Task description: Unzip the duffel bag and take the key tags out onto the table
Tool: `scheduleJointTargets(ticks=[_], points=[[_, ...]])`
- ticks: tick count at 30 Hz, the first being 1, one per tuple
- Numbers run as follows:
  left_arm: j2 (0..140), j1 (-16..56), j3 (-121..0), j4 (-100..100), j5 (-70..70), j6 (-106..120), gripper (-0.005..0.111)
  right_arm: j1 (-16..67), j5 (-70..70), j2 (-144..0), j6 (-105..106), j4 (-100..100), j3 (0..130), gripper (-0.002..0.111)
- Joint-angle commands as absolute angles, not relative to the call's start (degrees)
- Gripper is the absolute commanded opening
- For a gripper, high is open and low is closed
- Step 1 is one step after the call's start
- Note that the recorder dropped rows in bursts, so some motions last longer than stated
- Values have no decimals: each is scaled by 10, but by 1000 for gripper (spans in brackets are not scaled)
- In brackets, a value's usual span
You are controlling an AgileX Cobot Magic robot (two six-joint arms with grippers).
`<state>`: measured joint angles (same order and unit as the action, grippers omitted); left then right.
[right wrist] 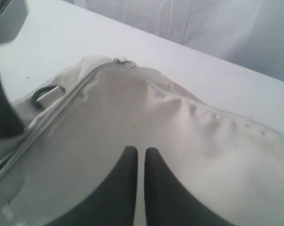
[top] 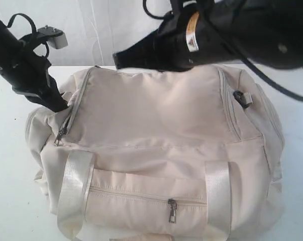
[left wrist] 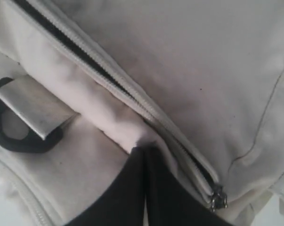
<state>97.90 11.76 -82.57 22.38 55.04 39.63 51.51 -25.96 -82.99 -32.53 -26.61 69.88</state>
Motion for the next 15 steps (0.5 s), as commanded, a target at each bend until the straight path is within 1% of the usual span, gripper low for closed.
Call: scheduleJointTargets(ticks=[1,3,5,6,8,11,12,15], points=[[970,116,-754,253,515,409,0,442,-281,-950,-42,24,836,3],[970,116,-737,256,509,408,0,412,-337,-1034,95,187,919,3],[970,116,-727,262,516,407,0,384,-400,-1107,160,280,1004,3],[970,116,-723,267,521,407,0,374,-416,-1136,166,298,1036,3],[970,116,-717,270,526,407,0,357,-455,-1186,167,306,1099,8],[970,116,-710,283,527,408,0,346,-485,-1229,167,321,1165,27],[970,116,-706,285,525,409,0,345,-491,-1245,167,330,1184,38],[970,116,-698,286,521,409,0,345,-496,-1276,172,353,1220,60]])
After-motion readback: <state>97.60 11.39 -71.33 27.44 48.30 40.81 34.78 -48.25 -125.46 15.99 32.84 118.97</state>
